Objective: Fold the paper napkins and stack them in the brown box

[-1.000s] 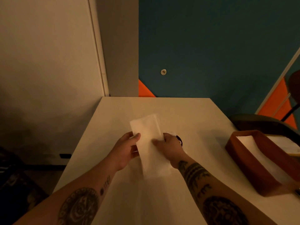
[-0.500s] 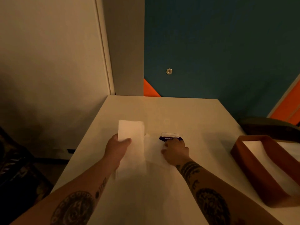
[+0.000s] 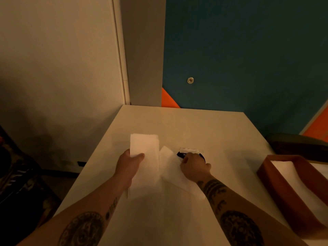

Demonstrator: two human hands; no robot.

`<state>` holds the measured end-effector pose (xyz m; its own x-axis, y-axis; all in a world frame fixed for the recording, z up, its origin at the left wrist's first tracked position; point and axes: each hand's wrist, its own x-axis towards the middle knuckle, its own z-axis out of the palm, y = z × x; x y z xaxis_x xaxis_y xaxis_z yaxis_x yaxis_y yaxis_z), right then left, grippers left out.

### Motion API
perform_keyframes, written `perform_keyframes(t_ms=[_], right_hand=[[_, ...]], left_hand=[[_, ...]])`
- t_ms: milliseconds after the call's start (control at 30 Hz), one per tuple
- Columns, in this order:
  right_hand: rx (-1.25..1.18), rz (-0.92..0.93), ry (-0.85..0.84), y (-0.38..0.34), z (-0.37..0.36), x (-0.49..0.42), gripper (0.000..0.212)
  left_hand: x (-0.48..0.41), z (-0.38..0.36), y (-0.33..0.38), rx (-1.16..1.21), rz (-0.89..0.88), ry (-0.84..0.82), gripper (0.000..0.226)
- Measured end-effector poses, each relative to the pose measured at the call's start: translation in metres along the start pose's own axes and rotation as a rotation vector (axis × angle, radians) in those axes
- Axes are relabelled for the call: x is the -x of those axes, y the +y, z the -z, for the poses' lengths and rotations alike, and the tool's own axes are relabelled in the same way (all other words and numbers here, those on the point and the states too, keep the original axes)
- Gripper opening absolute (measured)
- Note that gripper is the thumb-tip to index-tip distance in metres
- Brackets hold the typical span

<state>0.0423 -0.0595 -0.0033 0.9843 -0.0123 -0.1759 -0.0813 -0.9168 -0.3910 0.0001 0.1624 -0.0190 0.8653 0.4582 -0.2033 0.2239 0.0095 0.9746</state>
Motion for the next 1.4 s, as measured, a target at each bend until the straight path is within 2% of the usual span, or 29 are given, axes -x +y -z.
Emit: perform_keyframes(t_ms=[100, 200, 333, 433, 500, 633, 667, 733, 800, 900, 967, 1033, 1100, 1200, 1300, 1400], right_hand=[[-0.309, -0.019, 0.104, 0.005, 0.012, 0.005, 0.008], [-0.697, -0.061, 0.176, 0.008, 0.032, 0.013, 0.008], [-0.996, -0.091, 0.174, 0.000, 0.048, 0.025, 0.010], [-1.001, -0.064, 0.144, -0.011, 0.042, 0.035, 0.018], [-0.896, -0.033, 0.133, -0.022, 0.032, 0.044, 0.028], [-0.661, 0.019, 0.165, -0.035, 0.012, 0.059, 0.039], [-0.630, 0.028, 0.165, -0.037, 0.009, 0.062, 0.039], [-0.612, 0.060, 0.156, -0.035, 0.004, 0.066, 0.035], [-0.620, 0.081, 0.174, -0.028, 0.002, 0.067, 0.036], [-0.641, 0.012, 0.250, -0.009, 0.001, 0.066, 0.070], [-0.858, -0.049, 0.131, 0.003, 0.004, 0.066, 0.086], [-1.039, -0.056, -0.032, 0.013, 0.009, 0.065, 0.080], [-1.148, -0.041, -0.072, 0.019, 0.013, 0.065, 0.055], [-1.337, -0.074, 0.082, 0.027, 0.019, 0.065, 0.034], [-1.391, -0.088, 0.225, 0.040, 0.029, 0.062, 0.029], [-1.414, -0.053, 0.270, 0.045, 0.037, 0.060, 0.024]], left_hand=[[-0.006, 0.001, 0.001, 0.073, 0.057, 0.007, 0.026], [-0.008, -0.001, 0.005, 0.168, 0.143, -0.013, 0.021], [-0.005, -0.014, 0.011, 0.235, 0.188, -0.069, 0.028], [0.003, -0.030, 0.017, 0.306, 0.232, -0.141, 0.031], [0.008, -0.042, 0.020, 0.411, 0.290, -0.172, 0.036], [0.016, -0.053, 0.024, 0.448, 0.401, -0.373, 0.065], [0.020, -0.055, 0.025, 0.396, 0.382, -0.377, 0.060], [0.026, -0.059, 0.023, 0.295, 0.251, -0.279, 0.033], [0.028, -0.064, 0.022, 0.312, 0.178, -0.217, 0.030], [0.025, -0.064, 0.026, 0.492, 0.236, -0.247, 0.035], [0.023, -0.065, 0.031, 0.598, 0.263, -0.298, 0.036], [0.024, -0.068, 0.034, 0.655, 0.253, -0.342, 0.039], [0.024, -0.070, 0.038, 0.697, 0.237, -0.383, 0.037], [0.017, -0.064, 0.038, 0.703, 0.191, -0.370, 0.039], [0.005, -0.051, 0.036, 0.515, 0.065, -0.368, 0.045], [-0.001, -0.043, 0.030, 0.334, -0.027, -0.384, 0.045]])
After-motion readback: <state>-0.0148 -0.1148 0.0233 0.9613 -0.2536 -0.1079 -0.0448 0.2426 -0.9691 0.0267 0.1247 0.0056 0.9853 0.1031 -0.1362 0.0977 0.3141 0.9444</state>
